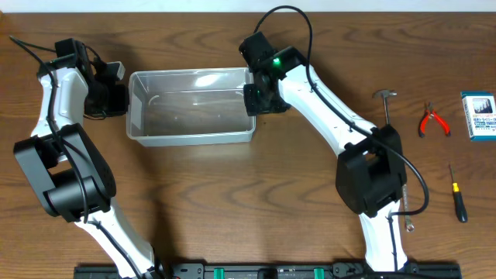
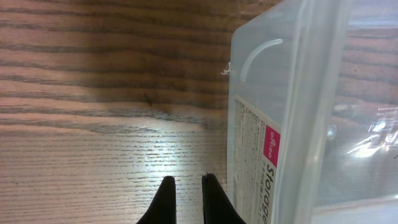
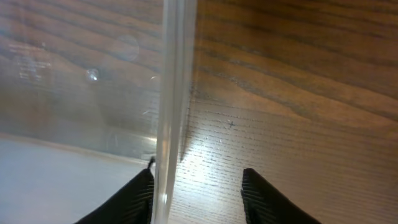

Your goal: Pack container

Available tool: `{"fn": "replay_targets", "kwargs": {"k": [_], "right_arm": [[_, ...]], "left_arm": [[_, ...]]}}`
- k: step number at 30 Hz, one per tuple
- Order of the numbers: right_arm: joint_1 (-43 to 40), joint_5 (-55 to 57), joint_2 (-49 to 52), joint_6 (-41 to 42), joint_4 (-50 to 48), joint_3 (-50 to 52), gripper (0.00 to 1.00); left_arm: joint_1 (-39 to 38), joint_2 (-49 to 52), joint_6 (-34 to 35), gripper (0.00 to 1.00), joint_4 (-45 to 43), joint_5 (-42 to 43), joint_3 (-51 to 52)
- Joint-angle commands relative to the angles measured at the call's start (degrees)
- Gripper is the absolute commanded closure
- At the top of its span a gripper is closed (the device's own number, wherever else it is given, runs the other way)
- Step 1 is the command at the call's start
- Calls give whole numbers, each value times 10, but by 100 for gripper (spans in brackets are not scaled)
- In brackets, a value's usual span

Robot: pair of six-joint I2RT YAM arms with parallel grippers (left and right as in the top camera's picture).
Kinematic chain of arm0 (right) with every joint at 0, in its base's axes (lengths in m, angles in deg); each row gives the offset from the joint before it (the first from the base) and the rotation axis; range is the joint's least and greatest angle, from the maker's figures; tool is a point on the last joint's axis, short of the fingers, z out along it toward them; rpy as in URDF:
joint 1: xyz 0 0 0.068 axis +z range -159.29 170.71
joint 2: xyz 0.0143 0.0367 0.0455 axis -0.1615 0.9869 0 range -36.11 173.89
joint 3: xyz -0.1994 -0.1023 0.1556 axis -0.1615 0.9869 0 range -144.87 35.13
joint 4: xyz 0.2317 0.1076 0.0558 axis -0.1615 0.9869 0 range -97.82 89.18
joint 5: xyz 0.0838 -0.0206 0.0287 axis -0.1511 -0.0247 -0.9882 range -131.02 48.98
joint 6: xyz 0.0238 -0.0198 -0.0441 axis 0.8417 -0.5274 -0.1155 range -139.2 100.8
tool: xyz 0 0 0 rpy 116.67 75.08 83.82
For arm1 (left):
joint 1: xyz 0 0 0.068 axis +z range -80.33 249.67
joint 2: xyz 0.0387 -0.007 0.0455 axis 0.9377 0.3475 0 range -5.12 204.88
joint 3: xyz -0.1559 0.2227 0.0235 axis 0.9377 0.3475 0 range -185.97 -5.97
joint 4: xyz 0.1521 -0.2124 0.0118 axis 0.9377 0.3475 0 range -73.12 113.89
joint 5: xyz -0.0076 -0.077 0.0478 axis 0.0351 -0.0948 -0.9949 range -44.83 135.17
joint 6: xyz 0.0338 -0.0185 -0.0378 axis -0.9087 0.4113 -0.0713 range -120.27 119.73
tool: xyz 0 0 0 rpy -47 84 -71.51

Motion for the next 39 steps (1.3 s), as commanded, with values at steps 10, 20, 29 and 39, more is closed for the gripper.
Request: {"fn": "replay_targets", "kwargs": {"k": [10,20,29,39], "right_arm": [[0,7,11,5,-2,-7,86],[-3,8,11,4,-7,-10,99],[-1,10,10,5,14,-112,99],[-2,63,10,7,98,-234,99]], "left_arm": [[0,3,9,94,1,-6,2],[0,3,9,94,1,-29,2],[0,3,9,94,1,-34,2],[0,3,9,94,1,-34,2]]}}
